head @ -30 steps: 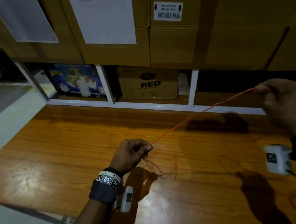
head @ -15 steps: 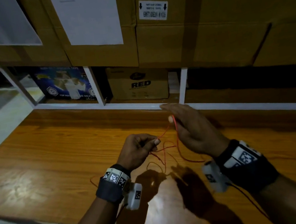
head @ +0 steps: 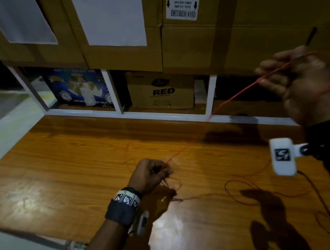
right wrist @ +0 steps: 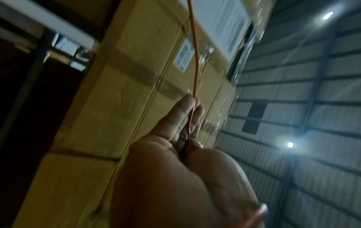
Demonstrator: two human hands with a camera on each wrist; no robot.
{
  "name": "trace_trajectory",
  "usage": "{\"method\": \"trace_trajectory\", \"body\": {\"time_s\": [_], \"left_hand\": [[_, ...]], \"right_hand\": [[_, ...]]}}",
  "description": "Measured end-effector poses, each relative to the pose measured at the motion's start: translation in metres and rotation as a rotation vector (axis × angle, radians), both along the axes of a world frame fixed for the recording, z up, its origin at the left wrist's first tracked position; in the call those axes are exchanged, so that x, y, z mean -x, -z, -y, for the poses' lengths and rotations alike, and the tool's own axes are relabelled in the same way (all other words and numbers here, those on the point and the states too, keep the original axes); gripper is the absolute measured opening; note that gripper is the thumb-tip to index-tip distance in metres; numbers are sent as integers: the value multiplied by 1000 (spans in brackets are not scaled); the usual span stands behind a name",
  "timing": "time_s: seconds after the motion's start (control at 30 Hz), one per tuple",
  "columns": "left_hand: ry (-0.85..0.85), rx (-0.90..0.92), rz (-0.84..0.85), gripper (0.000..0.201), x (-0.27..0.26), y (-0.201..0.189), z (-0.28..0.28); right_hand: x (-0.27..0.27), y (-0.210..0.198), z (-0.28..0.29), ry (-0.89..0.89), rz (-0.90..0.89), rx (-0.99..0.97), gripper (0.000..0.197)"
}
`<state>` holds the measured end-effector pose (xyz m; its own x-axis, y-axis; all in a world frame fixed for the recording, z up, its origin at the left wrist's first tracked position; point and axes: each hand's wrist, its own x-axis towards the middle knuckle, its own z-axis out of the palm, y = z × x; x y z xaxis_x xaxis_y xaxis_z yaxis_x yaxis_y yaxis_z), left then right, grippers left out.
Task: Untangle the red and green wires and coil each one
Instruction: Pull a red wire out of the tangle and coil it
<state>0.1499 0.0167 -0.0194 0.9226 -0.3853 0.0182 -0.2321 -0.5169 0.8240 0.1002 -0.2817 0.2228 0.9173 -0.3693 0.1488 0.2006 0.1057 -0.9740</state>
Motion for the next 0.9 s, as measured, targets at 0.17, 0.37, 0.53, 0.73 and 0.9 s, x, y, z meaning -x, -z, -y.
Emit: {"method": "trace_trajectory", "body": {"time_s": [0.17, 0.37, 0.53, 0.73, 0.9], "left_hand": [[-76, 135, 9, 3, 9, 8, -9], [-167, 143, 85, 12, 0, -3, -1], [-123, 133, 103, 16, -1, -9, 18], [-79, 188, 104, 15, 3, -21, 36], [-92, 264, 3, 40, 15, -28, 22]], "right_hand": [[-5, 48, 82, 1, -139, 245, 95], [1, 91, 147, -54, -809, 1670, 58], [29, 68, 26, 28, 26, 1209, 31], [6, 135, -86, -403, -278, 1425, 14], [-27, 121, -34, -211, -212, 1133, 25]]}}
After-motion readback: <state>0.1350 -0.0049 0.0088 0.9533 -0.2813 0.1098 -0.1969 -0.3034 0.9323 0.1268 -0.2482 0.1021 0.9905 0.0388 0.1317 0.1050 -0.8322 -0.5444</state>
